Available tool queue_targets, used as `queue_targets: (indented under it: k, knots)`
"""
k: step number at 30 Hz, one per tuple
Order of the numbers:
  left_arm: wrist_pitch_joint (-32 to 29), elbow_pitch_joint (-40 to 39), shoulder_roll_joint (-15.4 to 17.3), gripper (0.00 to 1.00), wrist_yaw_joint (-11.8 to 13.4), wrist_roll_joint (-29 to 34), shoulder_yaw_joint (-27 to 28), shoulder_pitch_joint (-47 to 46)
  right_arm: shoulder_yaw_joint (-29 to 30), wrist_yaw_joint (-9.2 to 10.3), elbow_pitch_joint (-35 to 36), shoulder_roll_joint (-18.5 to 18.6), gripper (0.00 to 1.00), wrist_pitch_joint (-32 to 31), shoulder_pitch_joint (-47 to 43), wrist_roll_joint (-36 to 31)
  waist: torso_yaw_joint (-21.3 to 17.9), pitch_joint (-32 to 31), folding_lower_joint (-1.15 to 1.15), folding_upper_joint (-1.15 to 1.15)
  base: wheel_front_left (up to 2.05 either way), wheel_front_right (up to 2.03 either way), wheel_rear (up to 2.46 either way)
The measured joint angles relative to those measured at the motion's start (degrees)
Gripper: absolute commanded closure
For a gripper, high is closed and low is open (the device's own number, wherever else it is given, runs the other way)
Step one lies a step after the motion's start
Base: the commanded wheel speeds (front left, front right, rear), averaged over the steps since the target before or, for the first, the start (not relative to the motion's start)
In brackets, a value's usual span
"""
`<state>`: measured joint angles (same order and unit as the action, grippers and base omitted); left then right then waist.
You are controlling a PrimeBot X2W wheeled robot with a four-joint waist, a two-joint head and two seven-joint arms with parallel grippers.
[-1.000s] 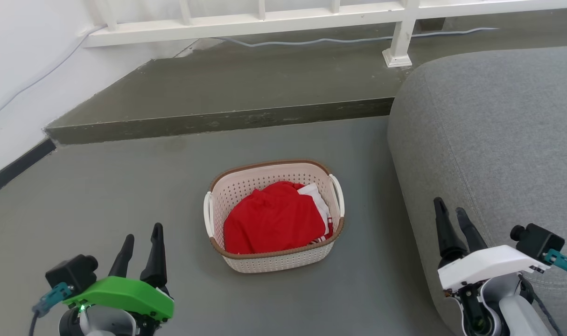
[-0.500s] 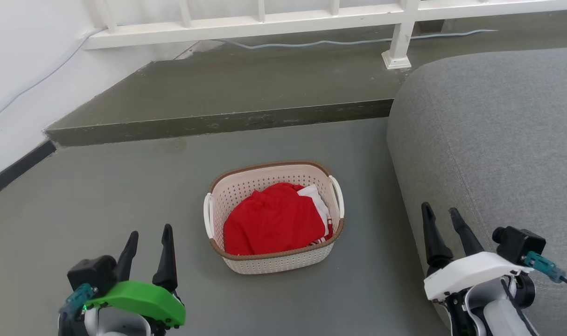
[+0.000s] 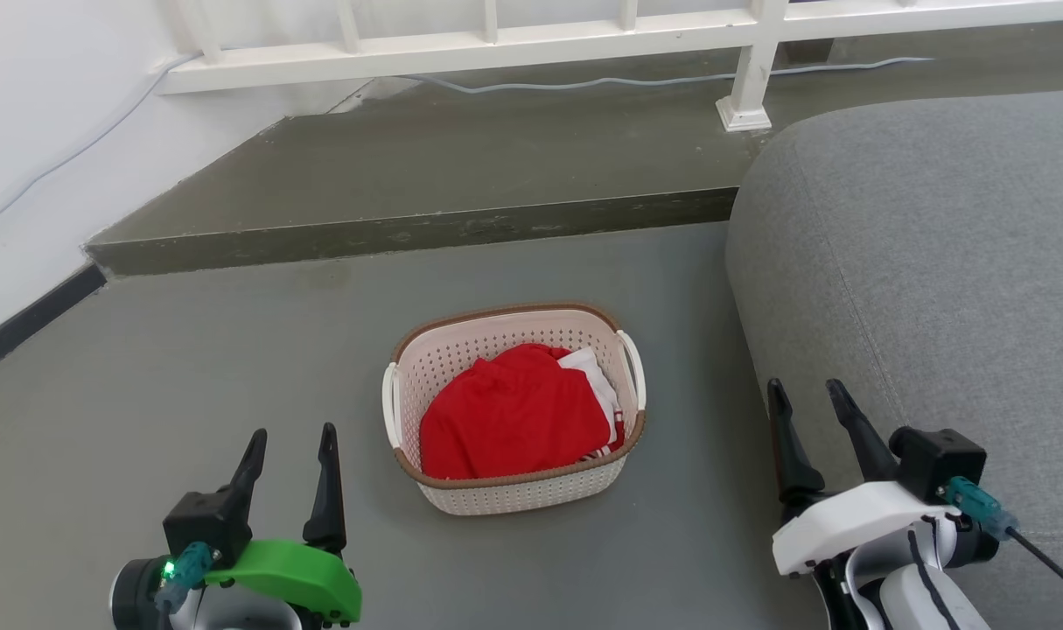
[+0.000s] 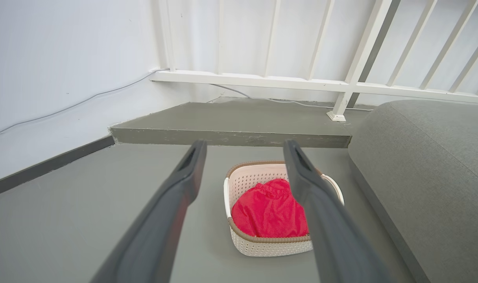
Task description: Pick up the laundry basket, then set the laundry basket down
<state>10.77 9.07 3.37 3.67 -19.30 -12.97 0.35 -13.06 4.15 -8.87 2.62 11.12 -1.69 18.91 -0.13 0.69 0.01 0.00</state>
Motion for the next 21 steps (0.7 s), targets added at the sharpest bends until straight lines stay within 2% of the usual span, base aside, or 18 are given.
queue_targets:
  k: [21]
  knots:
    - [3.5, -0.3, 0.0, 0.0, 1.9, 11.0, -1.8, 0.8, -3.0, 2.49, 1.6, 0.0, 0.0, 3.2, -0.9, -13.4, -0.1, 0.4, 0.0, 0.0, 0.0, 0.0, 0.0]
